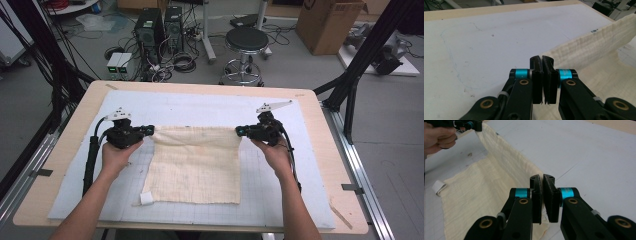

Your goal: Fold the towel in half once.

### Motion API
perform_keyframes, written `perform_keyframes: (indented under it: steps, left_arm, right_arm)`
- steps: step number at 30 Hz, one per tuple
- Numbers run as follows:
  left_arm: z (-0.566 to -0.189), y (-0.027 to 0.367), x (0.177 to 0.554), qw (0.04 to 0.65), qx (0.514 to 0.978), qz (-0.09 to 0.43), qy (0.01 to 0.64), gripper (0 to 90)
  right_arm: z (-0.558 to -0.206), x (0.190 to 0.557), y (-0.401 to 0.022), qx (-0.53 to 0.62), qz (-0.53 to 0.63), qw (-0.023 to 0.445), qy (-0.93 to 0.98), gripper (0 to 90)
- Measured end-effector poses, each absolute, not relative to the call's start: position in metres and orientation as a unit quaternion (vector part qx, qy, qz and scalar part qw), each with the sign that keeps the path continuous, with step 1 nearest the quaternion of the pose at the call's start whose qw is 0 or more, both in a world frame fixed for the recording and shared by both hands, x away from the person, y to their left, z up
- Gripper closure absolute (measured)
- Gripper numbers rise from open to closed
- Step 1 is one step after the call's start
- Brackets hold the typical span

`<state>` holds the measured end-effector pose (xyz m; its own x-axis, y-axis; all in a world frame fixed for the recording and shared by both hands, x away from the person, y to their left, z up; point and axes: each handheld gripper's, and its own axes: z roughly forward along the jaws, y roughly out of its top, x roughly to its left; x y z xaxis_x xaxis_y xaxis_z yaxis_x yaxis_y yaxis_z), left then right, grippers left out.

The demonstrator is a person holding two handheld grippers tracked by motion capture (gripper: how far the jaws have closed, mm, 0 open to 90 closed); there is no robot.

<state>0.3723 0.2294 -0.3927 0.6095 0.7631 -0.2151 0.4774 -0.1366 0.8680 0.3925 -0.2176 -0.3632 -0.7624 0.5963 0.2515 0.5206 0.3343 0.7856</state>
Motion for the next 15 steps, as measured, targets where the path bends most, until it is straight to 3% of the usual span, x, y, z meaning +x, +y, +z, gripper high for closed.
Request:
perform_keyframes:
  steps: [15]
  left_arm:
    - [-0.391,0.226,0.357,0.505,0.757,0.142,0.390,86.5]
  right_arm:
    - [-0.380,0.378,-0.227,0.340,0.472,0.028,0.813,85.7]
